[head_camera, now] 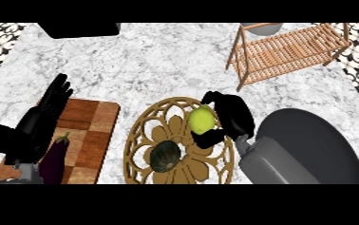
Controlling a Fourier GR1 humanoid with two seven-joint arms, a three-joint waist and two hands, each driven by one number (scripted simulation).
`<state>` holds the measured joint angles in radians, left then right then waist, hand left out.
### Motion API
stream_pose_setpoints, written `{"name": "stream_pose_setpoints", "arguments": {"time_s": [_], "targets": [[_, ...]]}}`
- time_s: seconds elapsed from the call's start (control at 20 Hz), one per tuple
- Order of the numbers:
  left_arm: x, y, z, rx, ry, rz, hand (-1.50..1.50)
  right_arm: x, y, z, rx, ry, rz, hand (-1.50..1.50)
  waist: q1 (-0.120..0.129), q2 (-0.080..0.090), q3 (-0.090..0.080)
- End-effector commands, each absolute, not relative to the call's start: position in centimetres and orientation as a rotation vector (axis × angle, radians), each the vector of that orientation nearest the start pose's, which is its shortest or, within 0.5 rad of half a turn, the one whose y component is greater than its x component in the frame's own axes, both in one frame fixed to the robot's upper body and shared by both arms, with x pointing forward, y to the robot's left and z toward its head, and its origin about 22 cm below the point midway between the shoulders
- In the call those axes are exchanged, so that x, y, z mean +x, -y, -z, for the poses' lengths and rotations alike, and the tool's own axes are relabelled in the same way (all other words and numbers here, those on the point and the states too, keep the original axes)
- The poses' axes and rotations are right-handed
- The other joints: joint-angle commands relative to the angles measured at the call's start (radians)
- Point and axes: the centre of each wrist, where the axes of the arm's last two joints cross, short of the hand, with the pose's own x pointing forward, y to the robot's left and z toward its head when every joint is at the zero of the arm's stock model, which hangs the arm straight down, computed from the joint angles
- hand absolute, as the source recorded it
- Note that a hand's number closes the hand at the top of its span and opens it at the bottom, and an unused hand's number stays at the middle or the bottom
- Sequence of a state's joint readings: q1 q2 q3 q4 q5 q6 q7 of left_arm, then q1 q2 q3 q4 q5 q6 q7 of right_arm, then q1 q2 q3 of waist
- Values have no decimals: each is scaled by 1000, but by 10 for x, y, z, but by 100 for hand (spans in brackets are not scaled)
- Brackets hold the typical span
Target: Pick the pear from the placemat and place it in the tiered shelf
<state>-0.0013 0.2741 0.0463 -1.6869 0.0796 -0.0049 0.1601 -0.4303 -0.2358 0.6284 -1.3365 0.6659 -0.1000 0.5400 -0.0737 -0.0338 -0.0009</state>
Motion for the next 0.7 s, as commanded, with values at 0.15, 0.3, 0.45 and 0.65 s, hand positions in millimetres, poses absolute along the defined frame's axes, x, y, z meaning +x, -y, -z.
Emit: {"name": "stream_pose_setpoints", "arguments": {"time_s": [0.15, 0.3, 0.45, 0.65], "targets": [[240, -296, -51, 176, 1527, 107, 0, 230, 131, -98, -782, 1622, -786, 150, -11, 6, -1], [242, -310, -52, 184, 1542, 125, 0, 212, 148, -144, -895, 1688, -710, 150, 14, 15, -1], [253, -288, -58, 152, 1550, 145, 0, 179, 164, -176, -950, 1689, -655, 150, 29, 22, 0], [245, -275, -46, 129, 1566, 174, 0, 170, 175, -219, -990, 1727, -542, 150, 62, 31, 0]]}}
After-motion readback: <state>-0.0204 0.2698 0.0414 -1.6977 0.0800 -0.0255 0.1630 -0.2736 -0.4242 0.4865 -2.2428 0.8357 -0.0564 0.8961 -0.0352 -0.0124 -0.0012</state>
